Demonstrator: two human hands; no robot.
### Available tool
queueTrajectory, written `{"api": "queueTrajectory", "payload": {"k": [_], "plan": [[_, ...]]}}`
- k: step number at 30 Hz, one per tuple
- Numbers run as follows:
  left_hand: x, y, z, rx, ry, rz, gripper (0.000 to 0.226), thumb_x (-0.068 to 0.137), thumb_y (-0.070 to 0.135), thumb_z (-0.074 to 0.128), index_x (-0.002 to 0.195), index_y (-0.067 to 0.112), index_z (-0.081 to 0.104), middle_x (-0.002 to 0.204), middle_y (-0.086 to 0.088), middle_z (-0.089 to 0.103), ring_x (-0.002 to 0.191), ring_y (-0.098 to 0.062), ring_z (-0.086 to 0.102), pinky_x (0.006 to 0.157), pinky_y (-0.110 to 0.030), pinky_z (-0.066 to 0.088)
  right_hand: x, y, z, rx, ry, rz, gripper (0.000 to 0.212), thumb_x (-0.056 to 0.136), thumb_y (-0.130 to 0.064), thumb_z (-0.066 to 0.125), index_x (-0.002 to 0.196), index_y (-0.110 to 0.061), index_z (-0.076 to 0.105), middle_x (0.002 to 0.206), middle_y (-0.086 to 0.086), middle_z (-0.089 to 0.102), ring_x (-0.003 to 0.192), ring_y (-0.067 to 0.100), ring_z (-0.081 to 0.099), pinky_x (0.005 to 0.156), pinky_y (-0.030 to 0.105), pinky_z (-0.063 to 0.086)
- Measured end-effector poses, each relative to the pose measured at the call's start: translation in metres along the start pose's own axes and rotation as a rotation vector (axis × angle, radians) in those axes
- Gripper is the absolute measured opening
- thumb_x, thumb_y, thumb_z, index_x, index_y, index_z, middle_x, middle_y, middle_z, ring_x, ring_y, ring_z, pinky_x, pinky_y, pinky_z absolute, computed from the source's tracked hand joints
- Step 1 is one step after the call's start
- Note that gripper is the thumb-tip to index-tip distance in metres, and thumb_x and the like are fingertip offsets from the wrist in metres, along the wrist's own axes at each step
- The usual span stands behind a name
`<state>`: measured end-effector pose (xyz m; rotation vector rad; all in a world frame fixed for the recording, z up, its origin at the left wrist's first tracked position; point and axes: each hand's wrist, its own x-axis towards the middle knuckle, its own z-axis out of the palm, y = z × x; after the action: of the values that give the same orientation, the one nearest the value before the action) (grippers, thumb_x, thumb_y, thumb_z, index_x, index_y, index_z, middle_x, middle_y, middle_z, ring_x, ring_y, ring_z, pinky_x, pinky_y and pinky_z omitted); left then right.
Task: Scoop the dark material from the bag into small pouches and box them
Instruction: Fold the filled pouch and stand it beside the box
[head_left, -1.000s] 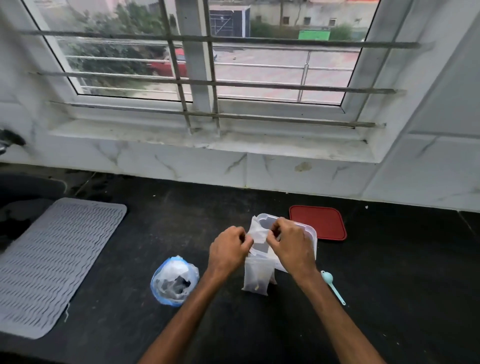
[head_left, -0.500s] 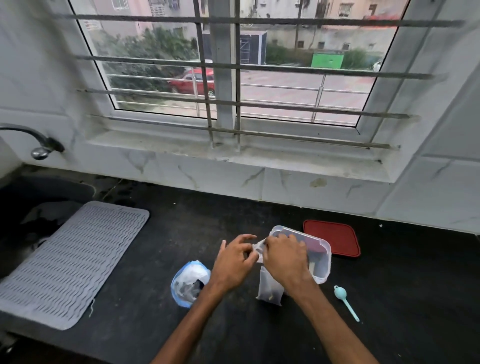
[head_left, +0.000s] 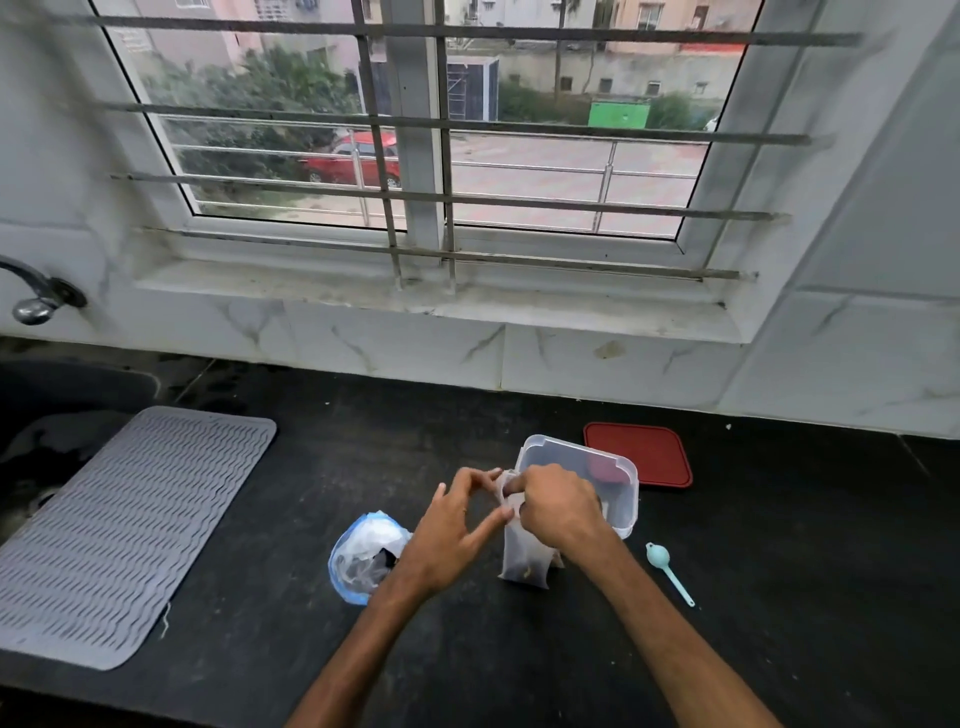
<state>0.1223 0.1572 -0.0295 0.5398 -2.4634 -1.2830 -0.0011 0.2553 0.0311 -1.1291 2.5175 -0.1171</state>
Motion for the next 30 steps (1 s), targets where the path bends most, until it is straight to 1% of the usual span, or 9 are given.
{"api": "queueTrajectory", "payload": {"k": [2, 3, 5, 9, 14, 18, 24, 28, 30], "plan": [[-0.004, -0.008, 0.001, 0.063, -0.001, 0.06, 0.075, 0.079, 0.056, 0.071, 0.139, 0.032, 0.034, 0.148, 0.031, 0.036, 0.135, 0.011, 0.035, 0.122, -0.05, 0.015, -0.003, 0.002, -0.001, 0.056, -0.004, -0.011, 0.038, 0.092, -0.016, 0.058, 0.122, -0.038, 0.066, 0.105, 0.002, 0.073, 0.089, 0.019, 0.07, 0.077, 0.032, 0.057], [-0.006, -0.008, 0.002, 0.129, -0.002, 0.09, 0.092, 0.074, 0.059, 0.073, 0.148, 0.03, 0.026, 0.152, 0.03, 0.028, 0.139, 0.01, 0.029, 0.123, -0.047, 0.008, -0.004, 0.001, -0.001, 0.071, -0.004, -0.018, 0.036, 0.093, -0.016, 0.057, 0.12, -0.037, 0.067, 0.103, 0.002, 0.074, 0.087, 0.019, 0.071, 0.08, 0.034, 0.059], [-0.007, -0.007, 0.009, 0.179, 0.025, 0.121, 0.1, 0.073, 0.061, 0.072, 0.153, 0.028, 0.021, 0.156, 0.024, 0.026, 0.141, 0.007, 0.027, 0.123, -0.043, 0.002, -0.007, -0.003, 0.0, 0.093, 0.012, -0.035, 0.026, 0.094, -0.02, 0.057, 0.112, -0.031, 0.072, 0.097, 0.001, 0.074, 0.084, 0.018, 0.071, 0.079, 0.034, 0.059], [-0.005, -0.005, 0.013, 0.15, 0.124, 0.149, 0.076, 0.083, 0.053, 0.067, 0.147, 0.023, 0.038, 0.149, 0.016, 0.044, 0.137, 0.004, 0.039, 0.124, -0.048, 0.009, -0.012, -0.01, 0.001, 0.06, 0.056, -0.06, 0.017, 0.089, -0.025, 0.065, 0.102, -0.022, 0.075, 0.09, 0.001, 0.073, 0.078, 0.015, 0.066, 0.066, 0.026, 0.047], [-0.01, -0.009, 0.005, 0.161, 0.112, 0.239, 0.075, 0.078, 0.056, 0.071, 0.141, 0.027, 0.046, 0.141, 0.019, 0.052, 0.13, 0.006, 0.045, 0.124, -0.043, 0.003, -0.014, -0.013, 0.004, -0.08, 0.04, -0.02, 0.029, 0.086, -0.039, 0.071, 0.112, -0.025, 0.07, 0.1, 0.001, 0.07, 0.078, 0.018, 0.058, 0.068, 0.029, 0.043], [-0.014, -0.009, 0.006, 0.217, 0.128, 0.259, 0.065, 0.082, 0.058, 0.059, 0.138, 0.026, 0.05, 0.133, 0.016, 0.061, 0.121, 0.007, 0.053, 0.124, -0.048, 0.013, -0.016, -0.017, 0.005, -0.127, 0.033, 0.017, 0.031, 0.091, -0.042, 0.065, 0.114, -0.021, 0.067, 0.105, 0.003, 0.068, 0.088, 0.019, 0.062, 0.074, 0.032, 0.047], [-0.022, -0.016, 0.011, 0.078, 0.177, 0.209, 0.045, 0.088, 0.045, 0.061, 0.13, 0.028, 0.057, 0.124, 0.021, 0.064, 0.115, 0.01, 0.056, 0.121, -0.049, 0.022, -0.022, -0.019, 0.007, 0.068, 0.034, 0.017, 0.033, 0.094, -0.049, 0.056, 0.103, -0.025, 0.076, 0.093, -0.001, 0.074, 0.081, 0.015, 0.066, 0.069, 0.03, 0.05], [-0.027, -0.022, 0.013, -0.053, 0.266, 0.143, 0.031, 0.092, 0.041, 0.063, 0.121, 0.03, 0.064, 0.117, 0.026, 0.066, 0.109, 0.009, 0.06, 0.118, -0.048, 0.029, -0.031, -0.008, 0.0, 0.3, -0.008, -0.048, 0.031, 0.093, -0.05, 0.059, 0.114, -0.032, 0.073, 0.107, -0.009, 0.073, 0.092, 0.009, 0.065, 0.073, 0.026, 0.052], [-0.03, -0.025, 0.015, -0.081, 0.288, 0.121, 0.022, 0.092, 0.036, 0.065, 0.114, 0.032, 0.067, 0.11, 0.027, 0.069, 0.103, 0.007, 0.063, 0.113, -0.05, 0.036, -0.035, -0.002, 0.001, 0.321, -0.015, -0.074, 0.03, 0.089, -0.05, 0.066, 0.113, -0.034, 0.073, 0.108, -0.011, 0.073, 0.092, 0.007, 0.065, 0.076, 0.028, 0.056]]}}
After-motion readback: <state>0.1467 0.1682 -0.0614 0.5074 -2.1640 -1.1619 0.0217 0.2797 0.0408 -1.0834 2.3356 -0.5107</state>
